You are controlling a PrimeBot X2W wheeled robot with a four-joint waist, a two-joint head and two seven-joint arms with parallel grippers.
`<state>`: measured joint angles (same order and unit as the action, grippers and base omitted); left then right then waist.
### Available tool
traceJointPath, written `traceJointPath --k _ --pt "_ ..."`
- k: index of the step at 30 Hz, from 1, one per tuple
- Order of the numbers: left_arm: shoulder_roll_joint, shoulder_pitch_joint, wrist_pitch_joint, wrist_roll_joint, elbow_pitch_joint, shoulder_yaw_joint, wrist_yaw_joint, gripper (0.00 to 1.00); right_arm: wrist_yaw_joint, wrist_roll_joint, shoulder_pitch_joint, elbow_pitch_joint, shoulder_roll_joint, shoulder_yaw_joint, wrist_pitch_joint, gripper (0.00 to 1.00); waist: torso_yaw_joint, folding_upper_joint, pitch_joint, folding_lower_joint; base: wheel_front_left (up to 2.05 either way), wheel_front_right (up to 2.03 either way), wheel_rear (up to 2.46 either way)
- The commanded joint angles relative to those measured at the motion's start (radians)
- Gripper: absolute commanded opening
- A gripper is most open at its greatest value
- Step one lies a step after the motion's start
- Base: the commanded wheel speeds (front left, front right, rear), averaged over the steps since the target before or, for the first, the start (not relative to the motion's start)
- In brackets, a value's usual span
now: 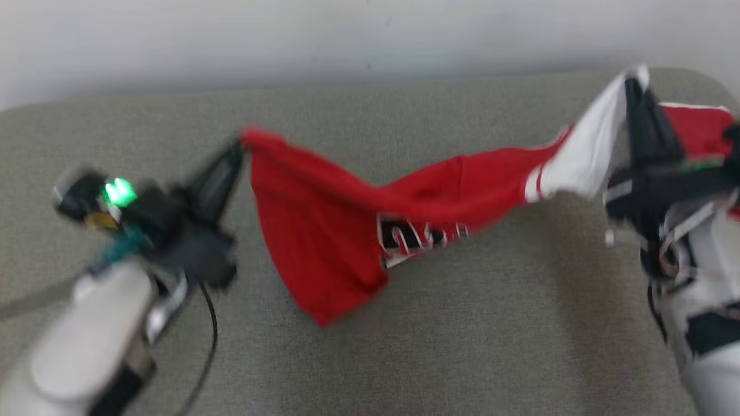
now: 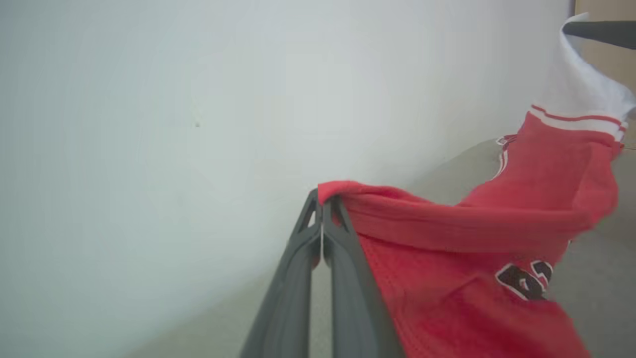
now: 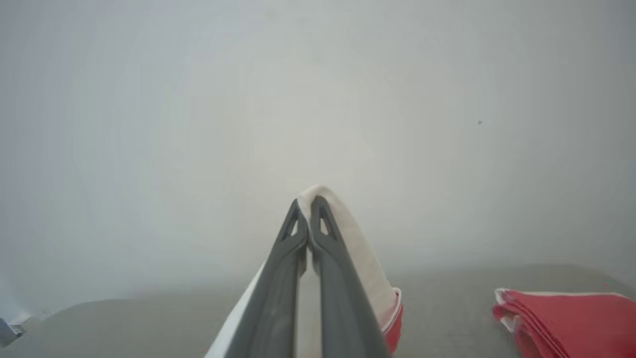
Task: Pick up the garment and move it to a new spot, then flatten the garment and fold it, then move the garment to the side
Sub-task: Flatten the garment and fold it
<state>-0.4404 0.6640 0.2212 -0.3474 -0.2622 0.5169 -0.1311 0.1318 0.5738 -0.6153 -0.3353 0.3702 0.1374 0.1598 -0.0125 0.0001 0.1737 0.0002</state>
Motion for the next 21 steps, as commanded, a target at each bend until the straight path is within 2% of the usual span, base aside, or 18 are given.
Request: traceJointPath --k 1,3,10,15,21 --pt "-0.009 0.064 -0.012 -0.03 -0.013 0.014 0.002 0.0 -0.002 0.009 -0.058 -0.005 -0.002 0.007 -0.007 0.0 -0.015 -0.0001 0.084 -0.0002 0.0 0.0 0.0" --pt "-0.039 0.215 -0.035 -0.077 -0.05 0.047 0.002 0.0 -0.002 0.03 -0.19 -0.047 -0.005 0.012 -0.036 0.0 -0.021 -0.0001 0.129 -0.0002 0.0 0.0 0.0" --pt "-0.084 0.689 -0.107 -0.223 -0.199 0.17 0.002 0.0 -0.002 0.075 -0.643 -0.256 -0.04 0.017 -0.123 0.0 -0.042 -0.0001 0.279 -0.0002 0.0 0.0 0.0" --pt "-0.069 0.961 -0.109 -0.297 -0.307 0.222 0.002 0.0 -0.002 0.066 -0.915 -0.385 -0.068 0.017 -0.114 0.0 -0.054 -0.0001 0.357 -0.0002 0.0 0.0 0.0" --pt "-0.039 1.197 -0.095 -0.34 -0.421 0.264 0.002 0.0 -0.002 0.042 -1.156 -0.494 -0.082 0.038 -0.097 0.0 -0.07 -0.0001 0.411 -0.0002 0.0 0.0 0.0"
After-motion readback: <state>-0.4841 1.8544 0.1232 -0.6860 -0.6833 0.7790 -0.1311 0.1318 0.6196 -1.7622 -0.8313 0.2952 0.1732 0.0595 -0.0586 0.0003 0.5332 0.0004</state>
